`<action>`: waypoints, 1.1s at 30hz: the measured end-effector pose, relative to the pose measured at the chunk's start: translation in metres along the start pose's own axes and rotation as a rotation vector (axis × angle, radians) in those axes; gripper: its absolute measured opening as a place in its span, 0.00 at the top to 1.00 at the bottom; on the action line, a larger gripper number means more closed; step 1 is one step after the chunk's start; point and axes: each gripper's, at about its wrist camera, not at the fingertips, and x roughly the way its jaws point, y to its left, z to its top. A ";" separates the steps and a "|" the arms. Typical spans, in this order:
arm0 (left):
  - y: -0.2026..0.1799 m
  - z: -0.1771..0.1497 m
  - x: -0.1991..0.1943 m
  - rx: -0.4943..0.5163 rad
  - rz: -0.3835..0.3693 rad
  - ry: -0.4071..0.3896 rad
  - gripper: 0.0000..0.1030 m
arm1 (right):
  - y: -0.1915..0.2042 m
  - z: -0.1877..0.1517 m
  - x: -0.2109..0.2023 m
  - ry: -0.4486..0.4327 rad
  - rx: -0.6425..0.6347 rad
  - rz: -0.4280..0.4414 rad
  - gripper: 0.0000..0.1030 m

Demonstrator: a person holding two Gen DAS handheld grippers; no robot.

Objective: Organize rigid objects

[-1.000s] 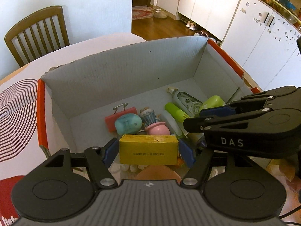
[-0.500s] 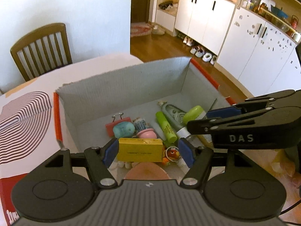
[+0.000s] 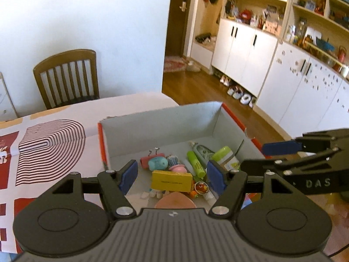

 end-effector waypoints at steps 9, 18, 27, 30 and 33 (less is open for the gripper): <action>0.007 -0.010 -0.033 -0.047 0.006 -0.067 0.25 | 0.019 -0.008 -0.027 -0.091 -0.029 0.022 0.30; 0.010 -0.022 -0.050 -0.090 0.013 -0.088 0.22 | 0.028 -0.018 -0.048 -0.178 -0.039 0.028 0.11; 0.008 -0.032 -0.057 -0.111 0.032 -0.090 0.17 | 0.030 -0.028 -0.062 -0.242 -0.037 0.002 0.00; 0.007 -0.036 -0.061 -0.121 0.023 -0.093 0.16 | 0.034 -0.033 -0.065 -0.255 -0.040 -0.009 0.00; 0.006 -0.039 -0.066 -0.137 0.009 -0.090 0.16 | 0.035 -0.036 -0.068 -0.260 -0.035 -0.004 0.00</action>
